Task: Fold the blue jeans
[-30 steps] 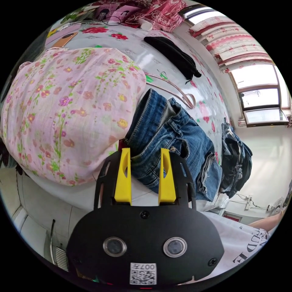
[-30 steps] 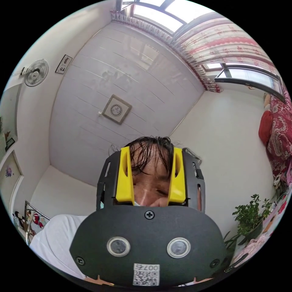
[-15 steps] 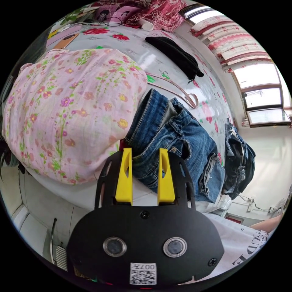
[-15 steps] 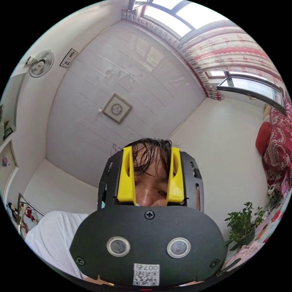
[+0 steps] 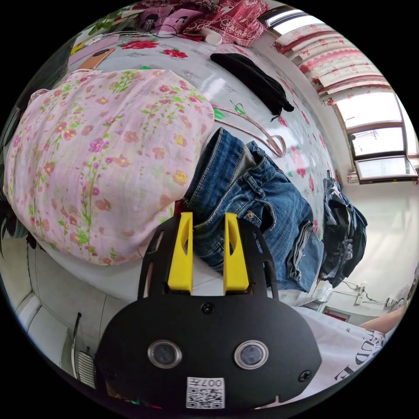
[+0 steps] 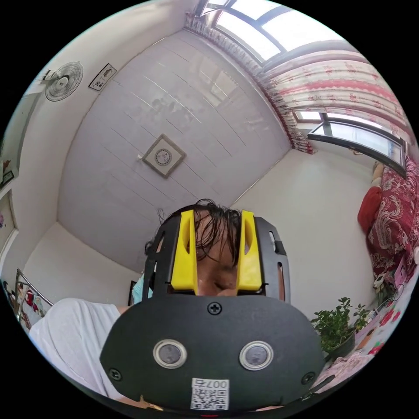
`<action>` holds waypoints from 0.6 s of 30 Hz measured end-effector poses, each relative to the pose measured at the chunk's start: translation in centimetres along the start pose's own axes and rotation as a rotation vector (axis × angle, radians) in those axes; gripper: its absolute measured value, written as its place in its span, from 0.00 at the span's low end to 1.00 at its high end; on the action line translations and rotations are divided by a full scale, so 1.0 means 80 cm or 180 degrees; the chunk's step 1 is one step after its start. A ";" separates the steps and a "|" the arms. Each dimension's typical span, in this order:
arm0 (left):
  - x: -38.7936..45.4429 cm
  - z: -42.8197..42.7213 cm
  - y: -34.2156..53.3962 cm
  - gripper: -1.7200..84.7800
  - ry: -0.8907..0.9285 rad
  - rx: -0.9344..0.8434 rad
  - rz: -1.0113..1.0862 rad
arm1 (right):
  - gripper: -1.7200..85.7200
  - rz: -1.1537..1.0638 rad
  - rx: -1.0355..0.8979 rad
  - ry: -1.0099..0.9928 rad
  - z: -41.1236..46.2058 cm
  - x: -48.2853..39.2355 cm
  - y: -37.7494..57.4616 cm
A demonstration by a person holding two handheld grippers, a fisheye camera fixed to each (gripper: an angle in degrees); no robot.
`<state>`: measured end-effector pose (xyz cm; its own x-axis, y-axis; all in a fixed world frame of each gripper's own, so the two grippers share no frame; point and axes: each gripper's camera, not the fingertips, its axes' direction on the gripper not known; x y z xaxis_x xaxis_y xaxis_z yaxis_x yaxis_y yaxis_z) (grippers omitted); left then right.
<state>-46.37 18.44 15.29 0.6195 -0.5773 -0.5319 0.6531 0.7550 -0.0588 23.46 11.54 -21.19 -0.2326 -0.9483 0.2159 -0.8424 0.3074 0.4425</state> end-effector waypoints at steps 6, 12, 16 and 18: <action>-0.012 -0.002 0.000 0.14 0.0001 0.0005 0.0016 | 0.11 -0.0017 -0.0062 0.0349 0.002 0.014 0.008; -0.028 -0.002 -0.003 0.11 0.0150 0.0023 -0.0034 | 0.10 0.0286 0.0019 0.0229 0.012 0.039 0.042; -0.048 -0.001 0.002 0.10 0.0379 0.0121 -0.0143 | 0.10 0.0285 0.0011 0.0054 0.034 0.052 0.041; -0.054 -0.002 0.005 0.10 0.0457 0.0168 -0.0159 | 0.10 0.0039 0.0055 0.0145 0.032 0.047 0.040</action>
<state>-48.86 21.34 17.42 0.5195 -0.5606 -0.6449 0.7059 0.7068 -0.0458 18.63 8.73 -21.17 -0.2209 -0.9398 0.2608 -0.8480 0.3172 0.4246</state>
